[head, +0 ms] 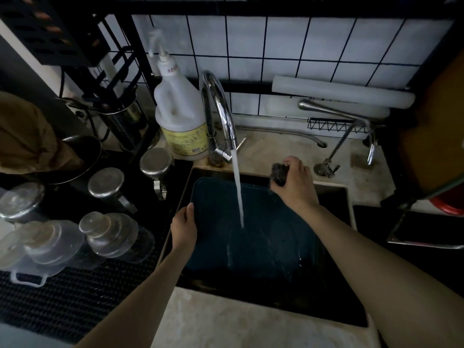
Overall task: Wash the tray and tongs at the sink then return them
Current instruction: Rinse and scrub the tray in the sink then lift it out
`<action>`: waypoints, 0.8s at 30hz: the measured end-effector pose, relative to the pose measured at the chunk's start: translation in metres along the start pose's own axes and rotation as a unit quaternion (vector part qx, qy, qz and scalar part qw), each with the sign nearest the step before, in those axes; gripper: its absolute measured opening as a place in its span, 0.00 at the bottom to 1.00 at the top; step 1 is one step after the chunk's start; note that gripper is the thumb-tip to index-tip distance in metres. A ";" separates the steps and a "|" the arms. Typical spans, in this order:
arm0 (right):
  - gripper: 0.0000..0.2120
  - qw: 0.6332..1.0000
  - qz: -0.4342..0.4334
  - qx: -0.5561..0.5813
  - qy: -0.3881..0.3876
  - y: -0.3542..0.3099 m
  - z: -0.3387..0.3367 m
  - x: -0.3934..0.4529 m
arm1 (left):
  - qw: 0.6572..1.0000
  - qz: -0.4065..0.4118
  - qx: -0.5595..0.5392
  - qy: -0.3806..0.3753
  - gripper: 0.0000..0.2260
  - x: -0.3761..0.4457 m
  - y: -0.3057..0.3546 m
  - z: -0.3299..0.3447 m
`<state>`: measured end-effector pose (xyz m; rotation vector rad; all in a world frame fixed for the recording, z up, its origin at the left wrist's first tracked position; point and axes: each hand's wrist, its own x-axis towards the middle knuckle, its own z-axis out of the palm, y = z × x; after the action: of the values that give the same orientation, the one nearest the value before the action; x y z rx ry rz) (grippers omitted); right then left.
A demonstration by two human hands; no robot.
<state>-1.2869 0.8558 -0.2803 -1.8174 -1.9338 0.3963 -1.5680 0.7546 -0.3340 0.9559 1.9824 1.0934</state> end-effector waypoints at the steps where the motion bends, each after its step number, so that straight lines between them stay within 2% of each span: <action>1: 0.31 1.000 0.006 0.000 -0.003 -0.002 0.002 0.009 | 1.000 -0.003 0.001 0.001 0.23 0.000 -0.001 -0.001; 8: 0.24 0.998 0.034 -0.031 -0.034 -0.009 0.021 0.058 | 1.000 -0.007 0.017 0.001 0.21 0.006 -0.014 -0.005; 20: 0.26 0.988 0.053 -0.094 -0.107 -0.014 0.039 0.093 | 1.000 -0.001 0.014 -0.006 0.21 0.011 -0.022 0.001; 24: 0.24 0.992 0.021 -0.095 -0.074 -0.021 0.034 0.090 | 1.000 0.004 0.017 -0.005 0.22 0.011 -0.019 0.002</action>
<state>-1.3245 0.9464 -0.2870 -2.0031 -2.0988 0.3818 -1.5774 0.7574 -0.3533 0.9859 1.9966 1.0589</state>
